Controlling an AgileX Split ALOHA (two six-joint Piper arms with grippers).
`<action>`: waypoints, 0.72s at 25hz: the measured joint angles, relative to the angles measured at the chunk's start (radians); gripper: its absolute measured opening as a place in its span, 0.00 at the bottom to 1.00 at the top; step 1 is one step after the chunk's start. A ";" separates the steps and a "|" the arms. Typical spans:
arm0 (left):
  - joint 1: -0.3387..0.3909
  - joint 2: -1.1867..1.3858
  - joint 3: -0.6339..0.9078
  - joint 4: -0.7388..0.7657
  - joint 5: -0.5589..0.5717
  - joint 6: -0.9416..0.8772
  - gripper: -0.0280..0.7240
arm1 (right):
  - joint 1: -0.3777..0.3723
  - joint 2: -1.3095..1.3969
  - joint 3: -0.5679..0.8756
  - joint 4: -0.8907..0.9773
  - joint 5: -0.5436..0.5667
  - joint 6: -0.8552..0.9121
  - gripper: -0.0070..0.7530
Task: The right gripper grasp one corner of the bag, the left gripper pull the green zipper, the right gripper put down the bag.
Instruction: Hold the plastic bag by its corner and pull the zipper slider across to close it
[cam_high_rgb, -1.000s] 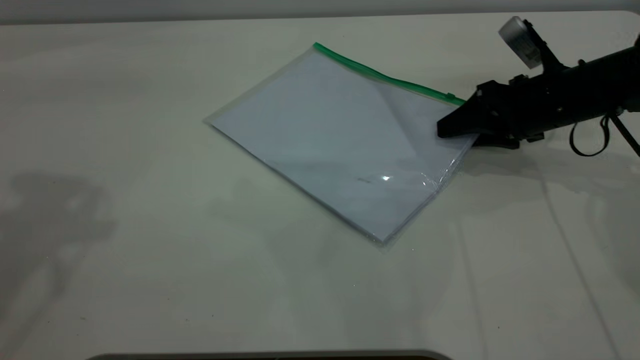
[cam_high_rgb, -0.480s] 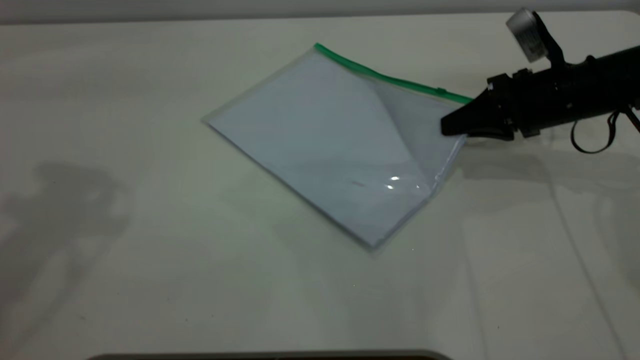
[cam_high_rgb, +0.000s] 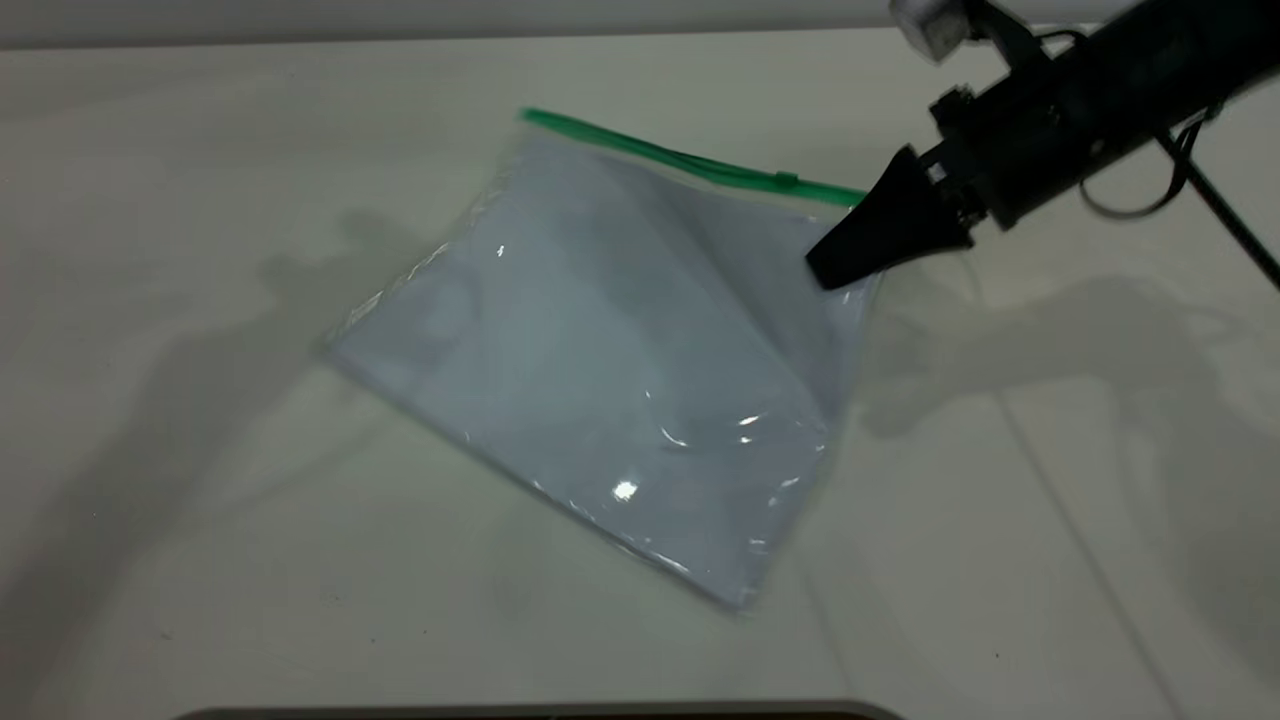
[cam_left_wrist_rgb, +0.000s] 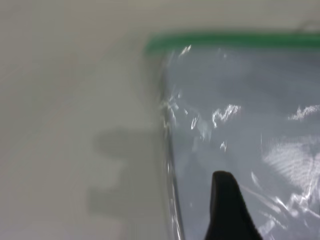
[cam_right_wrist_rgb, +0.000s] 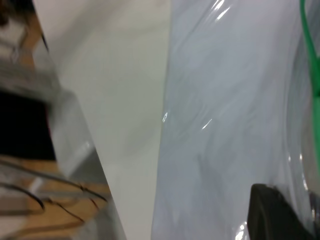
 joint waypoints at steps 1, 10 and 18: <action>-0.016 0.036 -0.039 -0.032 0.010 0.044 0.70 | 0.000 -0.027 0.000 -0.010 -0.008 0.001 0.06; -0.104 0.346 -0.419 -0.417 0.239 0.526 0.70 | 0.035 -0.080 -0.032 0.060 -0.214 0.002 0.06; -0.105 0.529 -0.660 -0.476 0.441 0.642 0.70 | 0.105 -0.080 -0.073 0.073 -0.228 -0.007 0.06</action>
